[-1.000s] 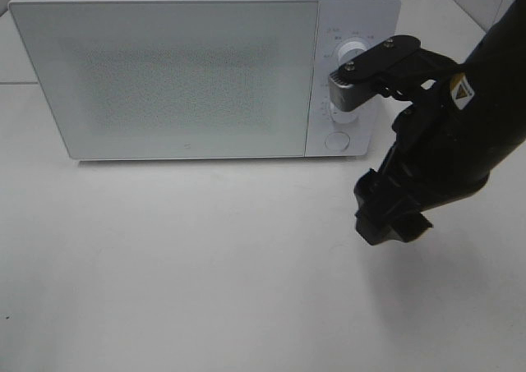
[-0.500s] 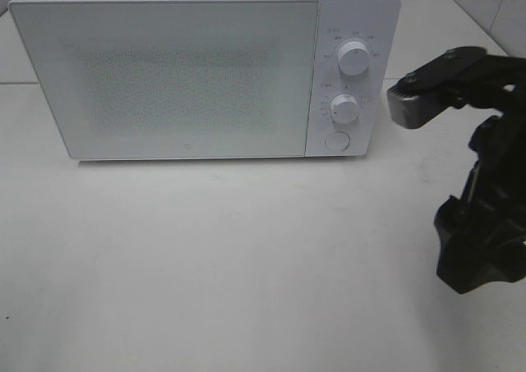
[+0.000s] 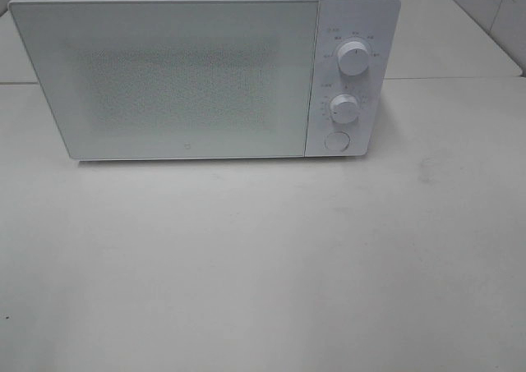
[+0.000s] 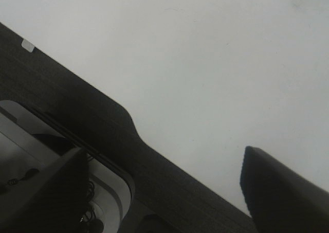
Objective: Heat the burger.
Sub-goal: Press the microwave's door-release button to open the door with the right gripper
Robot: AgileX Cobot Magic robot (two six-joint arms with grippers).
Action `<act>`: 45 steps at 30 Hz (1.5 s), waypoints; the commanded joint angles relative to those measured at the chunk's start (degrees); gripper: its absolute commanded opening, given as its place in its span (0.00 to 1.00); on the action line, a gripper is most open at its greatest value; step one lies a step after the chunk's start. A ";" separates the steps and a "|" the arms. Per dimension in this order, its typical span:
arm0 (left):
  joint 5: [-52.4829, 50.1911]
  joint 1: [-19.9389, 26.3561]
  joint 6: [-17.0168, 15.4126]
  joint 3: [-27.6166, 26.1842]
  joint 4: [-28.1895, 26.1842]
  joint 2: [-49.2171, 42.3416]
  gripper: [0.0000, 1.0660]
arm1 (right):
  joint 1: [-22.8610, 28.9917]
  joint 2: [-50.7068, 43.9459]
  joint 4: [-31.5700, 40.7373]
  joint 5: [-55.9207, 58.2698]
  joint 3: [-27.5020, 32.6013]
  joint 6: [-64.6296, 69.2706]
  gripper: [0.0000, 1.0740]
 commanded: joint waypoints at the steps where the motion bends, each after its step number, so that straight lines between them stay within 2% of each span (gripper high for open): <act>1: -0.46 0.06 -0.46 0.34 -0.57 -1.55 0.92 | -0.40 -4.81 0.00 0.52 2.81 2.01 0.71; 4: -0.46 0.06 -0.46 0.34 -0.57 -1.55 0.92 | -1.03 -9.97 -0.23 0.17 6.13 3.27 0.71; 7: -0.46 0.06 -0.46 0.34 -0.57 -1.55 0.92 | -4.07 -14.55 -0.52 -0.23 9.11 3.55 0.71; 9: -0.46 0.06 -0.46 0.34 -0.57 -1.55 0.92 | -8.48 -19.14 -0.46 -2.29 11.57 3.55 0.71; 10: -0.46 0.06 -0.46 0.34 -0.57 -1.55 0.92 | -8.48 -19.14 -0.46 -2.29 11.57 3.55 0.71; 11: -0.46 0.06 -0.46 0.34 -0.57 -1.55 0.92 | -11.57 -22.17 -0.46 -4.53 12.72 3.55 0.71; 13: -0.46 0.06 -0.46 0.34 -0.57 -1.55 0.92 | -12.78 -23.55 -0.40 -5.44 13.12 3.55 0.71; 14: -0.46 0.06 -0.46 0.34 -0.57 -1.55 0.92 | -15.53 -26.64 -0.40 -7.51 13.12 3.55 0.71; 16: -0.46 0.06 -0.46 0.34 -0.57 -1.55 0.92 | -16.62 -28.07 -0.40 -8.31 13.12 3.55 0.71; 18: -0.46 0.06 -0.46 0.34 -0.57 -1.55 0.92 | -20.11 -31.40 -0.74 -10.49 13.75 3.27 0.71; 27: -0.46 0.06 -0.46 0.34 -0.57 -1.55 0.92 | -28.59 -37.64 -1.32 -9.51 14.95 3.15 0.71; 45: -0.46 0.06 -0.46 0.34 -0.52 -1.38 0.92 | -29.05 -37.64 -1.32 -9.51 14.95 3.27 0.71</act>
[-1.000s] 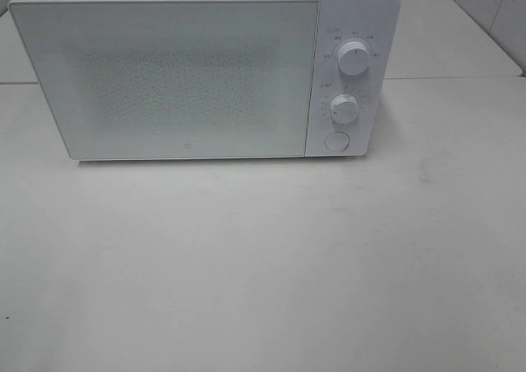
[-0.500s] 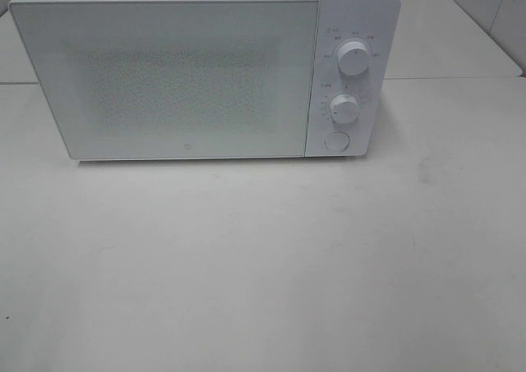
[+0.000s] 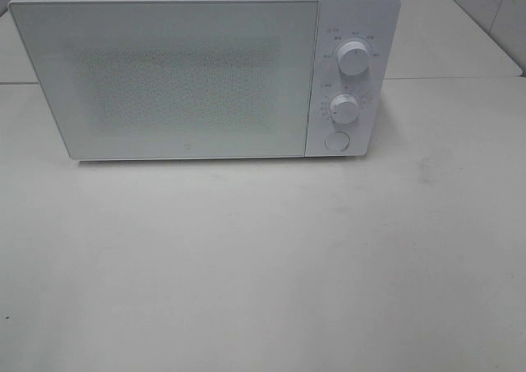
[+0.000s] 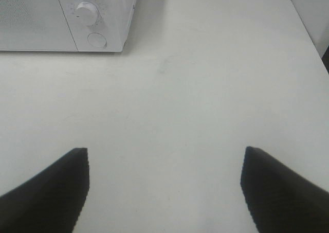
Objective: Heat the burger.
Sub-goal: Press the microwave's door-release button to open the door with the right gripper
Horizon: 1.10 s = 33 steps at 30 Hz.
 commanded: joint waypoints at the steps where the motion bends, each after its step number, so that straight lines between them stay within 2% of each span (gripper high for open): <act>1: -0.46 0.06 -0.46 0.34 -0.52 -1.38 0.92 | -0.40 -1.55 -0.17 -0.17 0.11 0.40 0.71; 8: -0.46 0.06 -0.46 0.34 -0.52 -1.38 0.92 | -0.40 -0.92 -0.17 -1.55 -0.80 0.40 0.71; 15: -0.46 0.06 -0.46 0.34 -0.52 -1.38 0.92 | -0.23 7.39 -0.63 -4.81 -1.43 0.52 0.71; 22: -0.46 0.06 -0.46 0.34 -0.52 -1.38 0.92 | -0.23 14.50 -0.23 -18.33 0.69 0.52 0.69; 33: -0.46 0.06 -0.46 0.34 -0.52 -1.38 0.92 | -0.23 22.23 -0.52 -30.37 3.95 0.52 0.69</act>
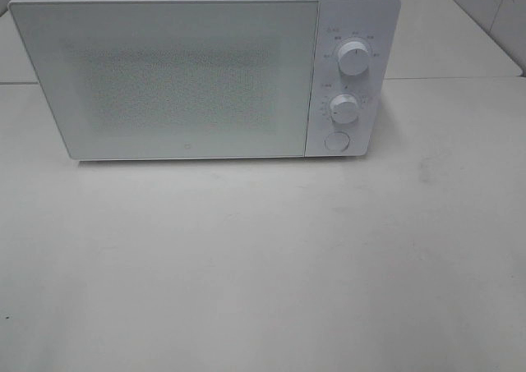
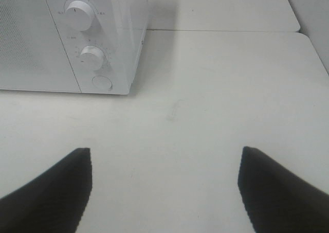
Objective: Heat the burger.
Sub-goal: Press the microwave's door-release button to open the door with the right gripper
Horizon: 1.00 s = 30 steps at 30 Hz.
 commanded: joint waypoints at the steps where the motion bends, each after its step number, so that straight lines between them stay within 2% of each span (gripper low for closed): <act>1: -0.46 0.06 -0.46 0.34 -0.52 -1.38 0.92 | -0.23 3.61 -0.80 -5.90 0.69 0.29 0.69; 13: -0.46 0.06 -0.46 0.34 -0.52 -1.38 0.92 | -0.23 14.67 -0.52 -19.54 0.69 0.52 0.69; 30: -0.46 0.06 -0.46 0.34 -0.52 -1.38 0.92 | -0.23 35.92 -0.86 -51.97 1.15 4.41 0.69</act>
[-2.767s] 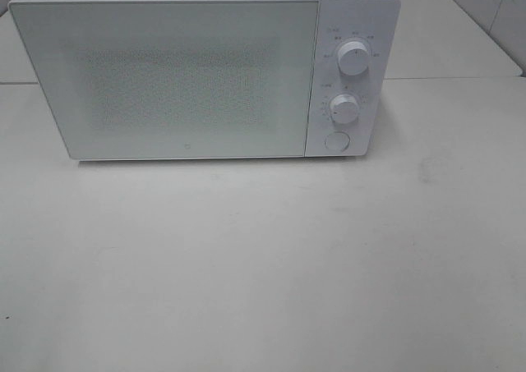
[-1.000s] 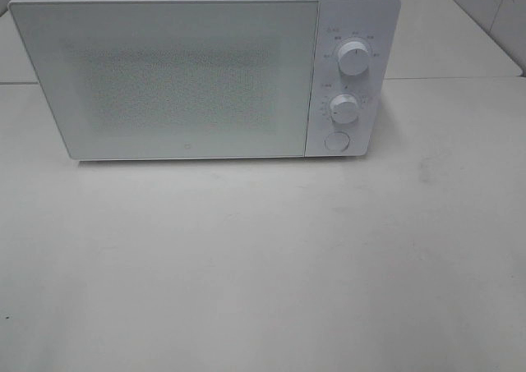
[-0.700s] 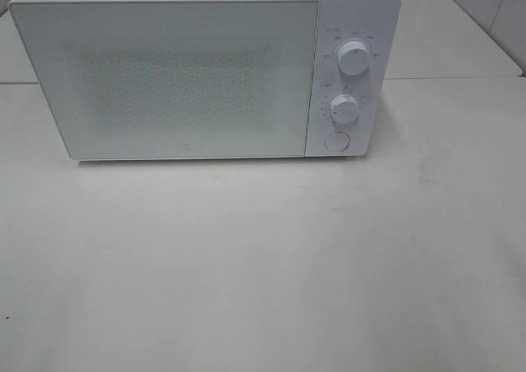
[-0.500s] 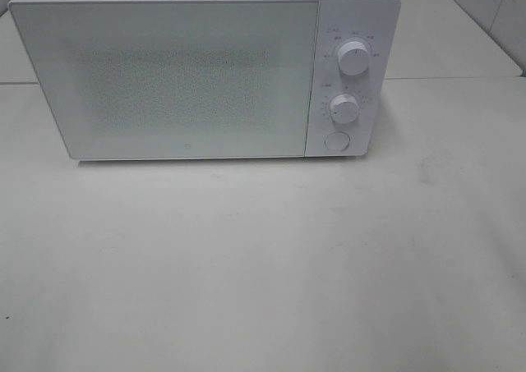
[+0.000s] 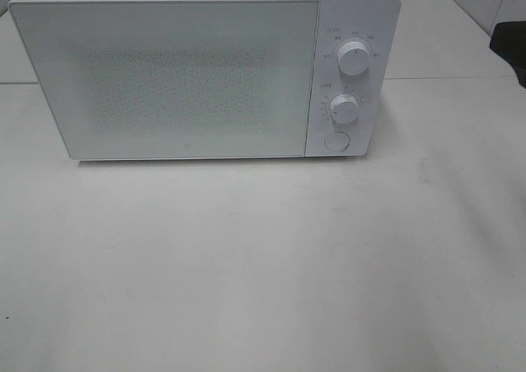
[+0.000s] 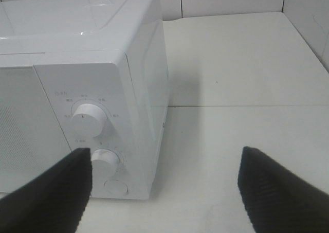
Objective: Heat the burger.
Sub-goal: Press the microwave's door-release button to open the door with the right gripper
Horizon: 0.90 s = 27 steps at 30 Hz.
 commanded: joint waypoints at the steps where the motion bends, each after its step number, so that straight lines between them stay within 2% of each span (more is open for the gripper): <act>1: -0.46 0.06 -0.46 0.34 -0.52 -1.38 0.92 | -0.23 6.25 -0.63 -12.20 1.89 0.40 0.69; 3: -0.46 0.06 -0.46 0.34 -0.52 -1.38 0.92 | -0.23 10.60 0.06 -22.80 4.47 0.40 0.69; 4: -0.46 0.06 -0.46 0.34 -0.52 -1.38 0.92 | -0.23 10.60 0.06 -22.80 4.47 0.40 0.69; 6: -0.46 0.06 -0.46 0.34 -0.52 -1.38 0.92 | -0.23 14.73 2.06 -30.08 7.05 0.23 0.69; 14: -0.46 0.06 -0.46 0.34 -0.52 -1.38 0.92 | 0.11 22.75 6.42 -40.97 10.94 -5.10 0.69; 17: -0.46 0.06 -0.46 0.34 -0.52 -1.38 0.92 | 3.04 25.78 10.08 -44.75 11.63 -6.47 0.69; 18: -0.46 0.06 -0.46 0.34 -0.52 -1.38 0.92 | 5.50 27.90 11.52 -46.24 11.63 -9.17 0.69; 19: -0.46 0.06 -0.46 0.34 -0.52 -1.38 0.92 | 5.50 27.90 11.52 -46.24 11.63 -9.17 0.69; 21: -0.46 0.06 -0.46 0.34 -0.52 -1.38 0.92 | 9.11 31.86 14.32 -50.25 11.63 -12.20 0.69; 22: -0.46 0.06 -0.46 0.34 -0.52 -1.38 0.92 | 9.11 31.86 14.32 -50.25 11.63 -12.20 0.69; 27: -0.46 0.06 -0.46 0.34 -0.52 -1.38 0.92 | 16.50 37.47 24.41 -55.69 11.63 -13.12 0.69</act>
